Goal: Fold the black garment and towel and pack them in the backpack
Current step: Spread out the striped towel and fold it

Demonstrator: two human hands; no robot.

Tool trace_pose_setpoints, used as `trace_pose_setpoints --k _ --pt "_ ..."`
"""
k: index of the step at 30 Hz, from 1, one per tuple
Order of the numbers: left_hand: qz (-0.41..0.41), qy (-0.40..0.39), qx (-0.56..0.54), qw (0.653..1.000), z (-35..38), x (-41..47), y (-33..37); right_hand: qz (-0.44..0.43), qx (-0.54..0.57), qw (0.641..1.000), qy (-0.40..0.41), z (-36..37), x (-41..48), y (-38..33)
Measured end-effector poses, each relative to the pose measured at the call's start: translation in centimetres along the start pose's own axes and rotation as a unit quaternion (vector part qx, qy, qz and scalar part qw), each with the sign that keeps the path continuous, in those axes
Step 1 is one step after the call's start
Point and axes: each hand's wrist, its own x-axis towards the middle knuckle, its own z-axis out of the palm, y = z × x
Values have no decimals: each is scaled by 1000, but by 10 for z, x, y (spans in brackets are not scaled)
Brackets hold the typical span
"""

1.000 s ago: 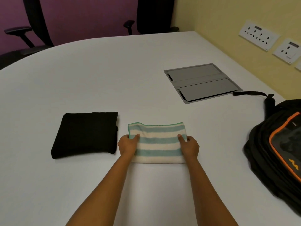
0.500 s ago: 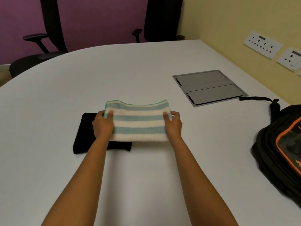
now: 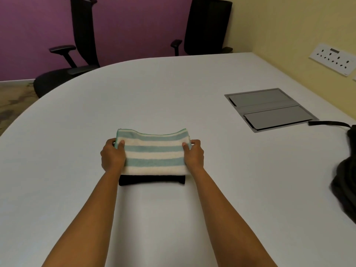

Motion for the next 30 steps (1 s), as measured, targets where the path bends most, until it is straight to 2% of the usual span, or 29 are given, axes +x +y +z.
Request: trace_pose_setpoints --k 4,8,11,13,14,18,22,25,27,30 --pt "2 -26 35 999 10 3 -24 -1 -51 998 19 11 -2 18" --pt "28 -42 33 998 20 2 -44 -63 -118 989 60 17 -1 30" --pt "136 10 103 985 23 -7 -40 -194 -193 959 77 22 -4 26" --pt "239 -2 160 958 30 -10 -35 -254 -246 935 27 32 -8 22" --pt "257 -24 187 948 34 -11 -34 -258 -278 925 -2 37 -11 22" --pt "175 -116 235 949 45 -8 -37 -175 -322 925 -95 47 -10 31" --pt "129 -143 225 955 45 -3 -40 -133 -301 936 -128 45 -3 31" --pt "63 -150 166 973 47 -5 -39 -78 -216 967 -112 45 -4 33" --pt "56 -148 141 977 47 -6 -38 -36 -121 988 -87 44 -4 34" --pt "58 -147 113 981 48 -5 -39 -4 2 997 -76 42 1 37"
